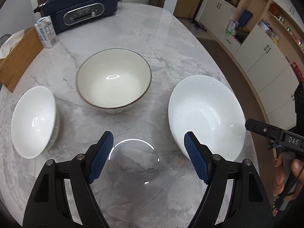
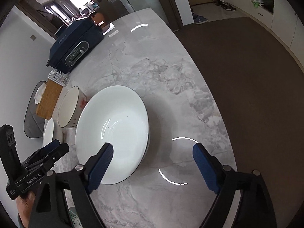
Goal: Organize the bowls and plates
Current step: 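Move both tools to the large white bowl rim and close, then carry the large white bowl beside the plate stack, lower it, open both tools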
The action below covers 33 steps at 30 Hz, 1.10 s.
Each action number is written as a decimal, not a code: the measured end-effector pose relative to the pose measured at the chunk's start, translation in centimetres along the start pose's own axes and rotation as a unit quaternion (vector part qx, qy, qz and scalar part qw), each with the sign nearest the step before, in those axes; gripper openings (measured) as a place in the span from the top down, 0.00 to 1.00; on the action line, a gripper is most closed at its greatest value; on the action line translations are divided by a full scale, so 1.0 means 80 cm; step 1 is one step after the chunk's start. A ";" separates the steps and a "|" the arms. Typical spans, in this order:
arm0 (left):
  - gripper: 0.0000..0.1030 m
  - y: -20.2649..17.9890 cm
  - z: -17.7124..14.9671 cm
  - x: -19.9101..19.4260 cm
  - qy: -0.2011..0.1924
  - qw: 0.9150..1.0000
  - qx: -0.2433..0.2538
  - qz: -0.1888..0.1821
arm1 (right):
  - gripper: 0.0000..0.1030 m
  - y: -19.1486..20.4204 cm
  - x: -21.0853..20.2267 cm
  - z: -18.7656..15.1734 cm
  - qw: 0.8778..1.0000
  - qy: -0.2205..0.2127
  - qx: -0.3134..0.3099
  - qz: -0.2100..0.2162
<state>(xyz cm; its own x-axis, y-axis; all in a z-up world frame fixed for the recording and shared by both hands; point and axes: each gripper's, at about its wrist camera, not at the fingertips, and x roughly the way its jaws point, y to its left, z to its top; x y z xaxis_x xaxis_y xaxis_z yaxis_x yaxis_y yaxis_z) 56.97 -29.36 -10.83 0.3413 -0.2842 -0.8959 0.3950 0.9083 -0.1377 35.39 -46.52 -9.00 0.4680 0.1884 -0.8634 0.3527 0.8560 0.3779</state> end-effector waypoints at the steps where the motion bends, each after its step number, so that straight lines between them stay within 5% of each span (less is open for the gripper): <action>1: 0.27 -0.002 0.000 0.010 0.002 1.000 0.003 0.000 | 0.24 -0.001 0.006 0.002 1.000 0.005 -0.003 -0.003; 9: 0.27 -0.014 0.011 0.060 0.017 1.000 -0.004 -0.001 | 0.37 -0.007 0.031 0.009 1.000 0.014 -0.002 -0.001; 11: 0.29 -0.007 0.003 0.064 0.017 1.000 -0.007 -0.002 | 0.51 -0.002 0.034 0.012 1.000 0.012 -0.015 -0.003; 14: 0.59 -0.005 0.001 0.071 0.020 1.000 -0.006 -0.015 | 0.71 0.002 0.040 0.014 0.999 0.015 -0.028 -0.008; 19: 0.86 -0.028 -0.001 0.069 0.014 0.999 0.026 -0.013 | 0.90 0.012 0.042 0.013 0.999 0.012 -0.045 -0.001; 33: 0.89 -0.017 -0.037 0.006 0.005 0.999 0.036 -0.012 | 0.90 0.044 0.015 -0.019 0.998 0.006 -0.065 0.010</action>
<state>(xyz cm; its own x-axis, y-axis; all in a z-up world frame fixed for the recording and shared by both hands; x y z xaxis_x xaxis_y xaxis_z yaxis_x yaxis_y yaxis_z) 54.05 -29.82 -12.31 0.3227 -0.3017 -0.8971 0.4625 0.8772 -0.1287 35.94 -42.55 -9.25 0.4644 0.2111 -0.8601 0.2342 0.9073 0.3491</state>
